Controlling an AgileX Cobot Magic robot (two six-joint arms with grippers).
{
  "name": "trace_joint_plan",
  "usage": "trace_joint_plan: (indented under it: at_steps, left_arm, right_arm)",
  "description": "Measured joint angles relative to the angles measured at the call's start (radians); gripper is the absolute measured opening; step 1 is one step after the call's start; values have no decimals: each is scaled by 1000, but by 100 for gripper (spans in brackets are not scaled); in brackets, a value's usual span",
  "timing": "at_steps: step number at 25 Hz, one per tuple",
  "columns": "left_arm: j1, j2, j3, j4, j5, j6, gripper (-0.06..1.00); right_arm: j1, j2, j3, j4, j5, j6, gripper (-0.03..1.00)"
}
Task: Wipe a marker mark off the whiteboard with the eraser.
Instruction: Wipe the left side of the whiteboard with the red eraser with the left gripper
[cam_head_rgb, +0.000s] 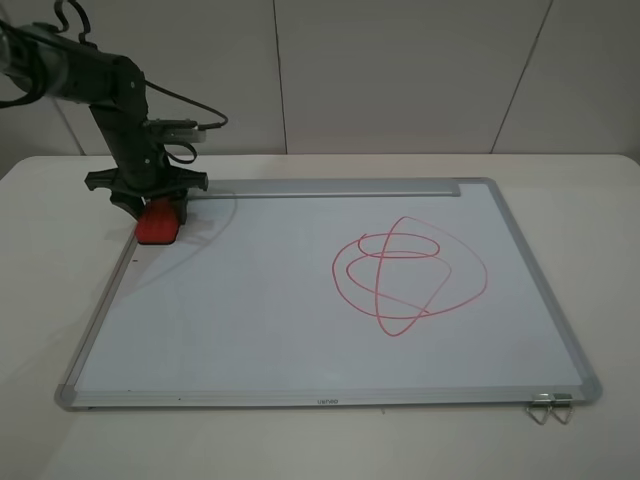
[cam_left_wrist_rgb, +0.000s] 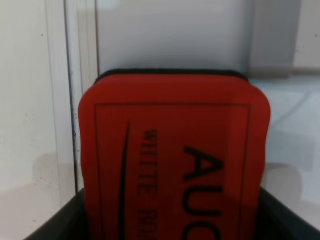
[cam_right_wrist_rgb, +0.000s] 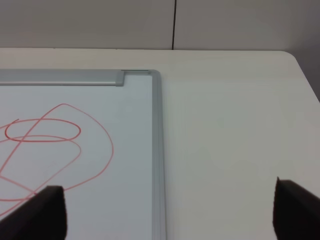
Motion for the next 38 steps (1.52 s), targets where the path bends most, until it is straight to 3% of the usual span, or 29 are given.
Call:
trace_joint_plan:
  at_steps: [3,14,38]
  left_arm:
    - [-2,-38,70,-12,-53,-5,57]
    - [-14,-107,218,-71,-71,-25,57]
    - [-31,-247,477,-93,-167,-56,57]
  right_arm:
    - [0,0,0,0,0,0,71]
    - [0,0,0,0,0,0,71]
    - [0,0,0,0,0,0,71]
